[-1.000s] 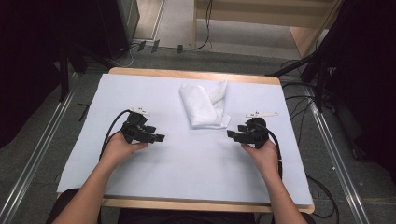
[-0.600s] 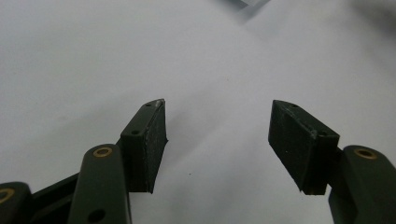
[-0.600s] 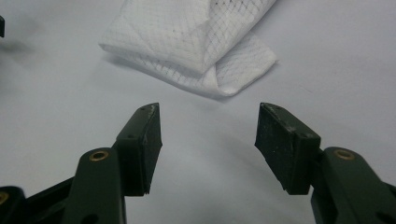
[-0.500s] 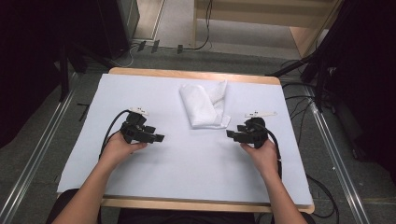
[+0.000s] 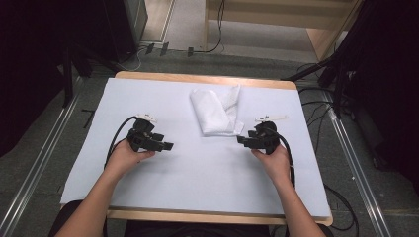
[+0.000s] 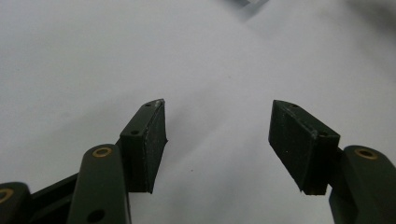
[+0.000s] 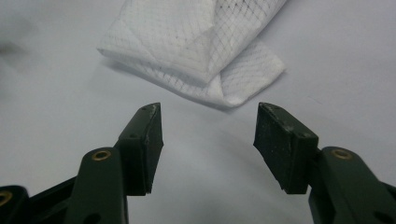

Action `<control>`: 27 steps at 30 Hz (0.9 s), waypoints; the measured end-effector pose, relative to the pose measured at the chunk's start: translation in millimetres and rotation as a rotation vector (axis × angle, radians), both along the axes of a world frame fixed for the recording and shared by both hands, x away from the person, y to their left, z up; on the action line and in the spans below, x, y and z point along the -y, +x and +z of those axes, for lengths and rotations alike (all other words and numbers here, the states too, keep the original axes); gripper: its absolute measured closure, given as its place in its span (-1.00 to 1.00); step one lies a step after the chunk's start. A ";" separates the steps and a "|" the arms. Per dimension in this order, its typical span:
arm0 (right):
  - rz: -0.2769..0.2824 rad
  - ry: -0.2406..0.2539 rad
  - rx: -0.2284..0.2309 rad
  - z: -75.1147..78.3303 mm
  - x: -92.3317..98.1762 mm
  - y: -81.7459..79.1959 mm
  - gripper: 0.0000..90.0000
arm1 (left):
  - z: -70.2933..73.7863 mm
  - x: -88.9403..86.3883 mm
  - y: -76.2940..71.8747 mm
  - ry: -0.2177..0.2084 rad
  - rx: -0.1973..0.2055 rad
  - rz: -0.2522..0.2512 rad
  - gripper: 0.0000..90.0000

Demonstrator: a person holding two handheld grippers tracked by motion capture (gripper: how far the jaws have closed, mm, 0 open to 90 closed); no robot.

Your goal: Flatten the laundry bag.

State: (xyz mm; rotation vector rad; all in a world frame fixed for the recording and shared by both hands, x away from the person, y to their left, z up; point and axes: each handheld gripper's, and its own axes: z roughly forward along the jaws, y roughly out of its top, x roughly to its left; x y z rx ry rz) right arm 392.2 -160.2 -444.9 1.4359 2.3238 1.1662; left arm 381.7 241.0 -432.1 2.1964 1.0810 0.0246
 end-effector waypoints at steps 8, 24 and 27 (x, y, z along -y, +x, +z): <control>-0.003 0.014 0.010 6.7 -1.9 7.3 -0.05 | 0.2 -3.1 0.1 0.003 -0.003 0.005 -0.17; -0.001 -0.019 -0.006 1.9 -25.7 42.6 -0.05 | 1.6 -6.5 -3.2 -0.001 0.006 0.016 -0.18; -0.002 -0.020 -0.013 0.9 -27.9 51.4 -0.05 | 2.0 -8.8 -5.4 -0.007 0.009 0.026 -0.18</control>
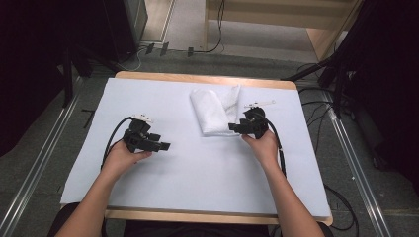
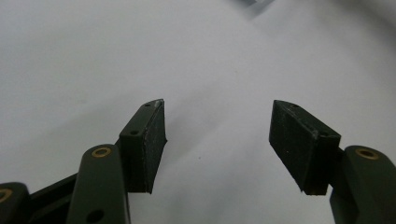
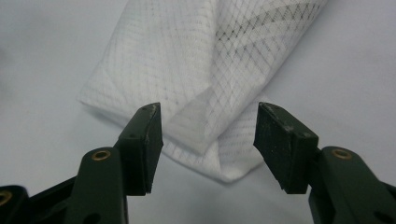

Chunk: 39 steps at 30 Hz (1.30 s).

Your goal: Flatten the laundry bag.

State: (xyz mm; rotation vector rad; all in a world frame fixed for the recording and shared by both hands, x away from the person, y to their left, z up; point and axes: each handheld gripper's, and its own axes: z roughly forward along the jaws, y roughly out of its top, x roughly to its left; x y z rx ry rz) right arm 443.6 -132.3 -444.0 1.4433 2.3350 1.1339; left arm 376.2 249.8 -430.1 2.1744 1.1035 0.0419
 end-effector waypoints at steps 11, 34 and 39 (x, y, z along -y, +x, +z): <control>-0.002 -0.015 -0.009 -9.8 -6.4 36.4 -0.18 | -2.8 -9.2 -7.0 0.015 -0.010 0.024 -0.18; -0.030 -0.095 0.023 -25.8 -10.6 49.1 0.77 | -8.6 -14.0 -8.7 0.043 -0.026 0.041 -0.18; -0.012 -0.074 0.003 -24.9 -10.2 49.7 0.97 | -7.9 -15.5 -8.8 0.035 -0.021 0.046 -0.18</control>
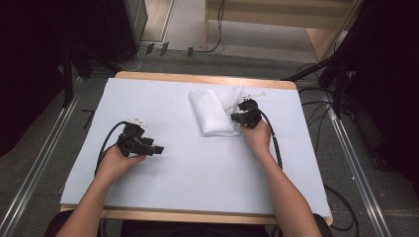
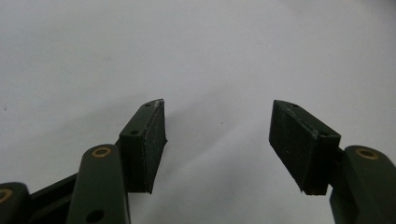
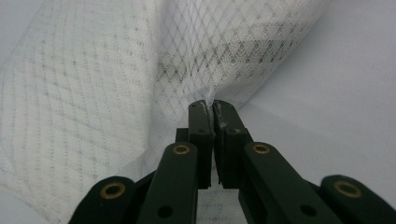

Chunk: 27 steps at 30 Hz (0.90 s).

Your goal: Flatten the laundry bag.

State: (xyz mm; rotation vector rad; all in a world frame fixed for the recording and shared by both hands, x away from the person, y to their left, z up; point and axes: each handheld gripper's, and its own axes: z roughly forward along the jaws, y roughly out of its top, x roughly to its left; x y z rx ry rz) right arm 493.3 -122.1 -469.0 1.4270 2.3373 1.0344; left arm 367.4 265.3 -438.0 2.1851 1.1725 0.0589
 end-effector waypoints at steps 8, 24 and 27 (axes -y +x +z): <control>0.015 0.037 0.001 14.7 1.0 -2.3 1.00 | 0.5 -2.6 1.0 -0.001 -0.005 0.003 -0.17; 0.128 0.067 0.041 66.2 -44.6 -8.1 1.00 | 3.6 -5.2 3.0 -0.020 0.008 0.012 -0.17; 0.154 0.072 0.033 63.6 -60.7 -8.3 1.00 | 4.0 -5.1 3.0 -0.021 0.010 0.012 -0.17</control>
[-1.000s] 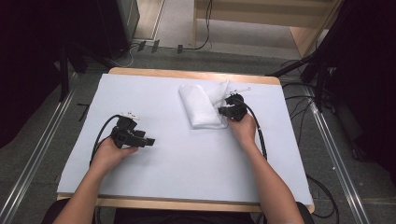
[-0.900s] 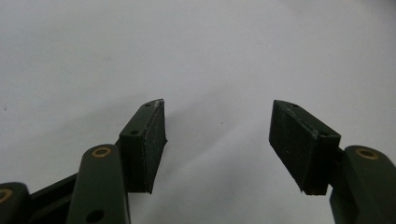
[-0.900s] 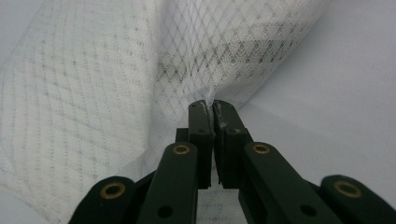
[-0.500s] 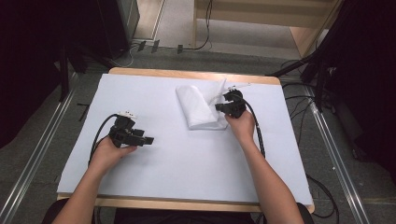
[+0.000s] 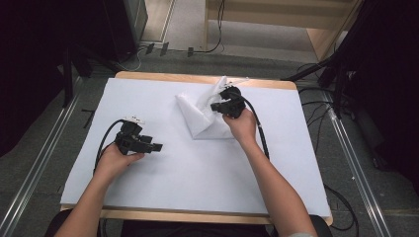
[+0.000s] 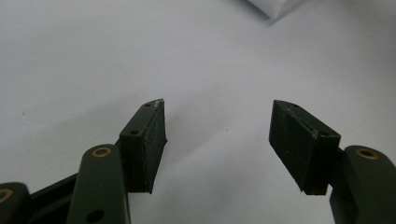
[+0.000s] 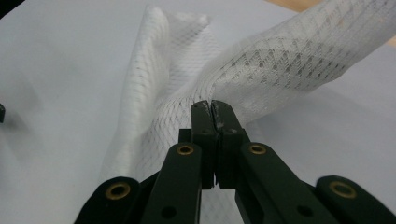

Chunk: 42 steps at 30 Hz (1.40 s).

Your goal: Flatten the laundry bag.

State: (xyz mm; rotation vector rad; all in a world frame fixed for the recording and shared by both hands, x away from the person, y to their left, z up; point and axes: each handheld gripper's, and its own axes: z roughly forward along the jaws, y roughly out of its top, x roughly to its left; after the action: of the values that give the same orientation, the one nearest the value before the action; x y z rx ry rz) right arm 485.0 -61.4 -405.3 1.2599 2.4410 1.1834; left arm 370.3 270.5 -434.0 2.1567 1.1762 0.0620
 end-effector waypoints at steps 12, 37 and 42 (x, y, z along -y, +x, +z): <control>0.099 -0.017 0.010 5.0 -56.4 -1.3 1.00 | 0.6 -4.1 0.9 -0.008 0.001 0.015 -0.17; 0.178 0.049 -0.024 7.3 -82.0 -8.9 0.52 | 0.1 -10.8 3.1 -0.027 -0.001 0.035 -0.17; 0.151 0.051 -0.008 9.2 -48.0 -16.2 0.54 | 0.9 -10.5 4.1 -0.028 0.000 0.030 -0.17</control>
State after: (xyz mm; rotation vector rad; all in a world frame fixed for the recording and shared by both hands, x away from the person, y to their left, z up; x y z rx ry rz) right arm 468.8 -13.4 -396.1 1.1118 2.5668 1.2875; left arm 374.5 281.0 -433.2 2.1148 1.2025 0.0586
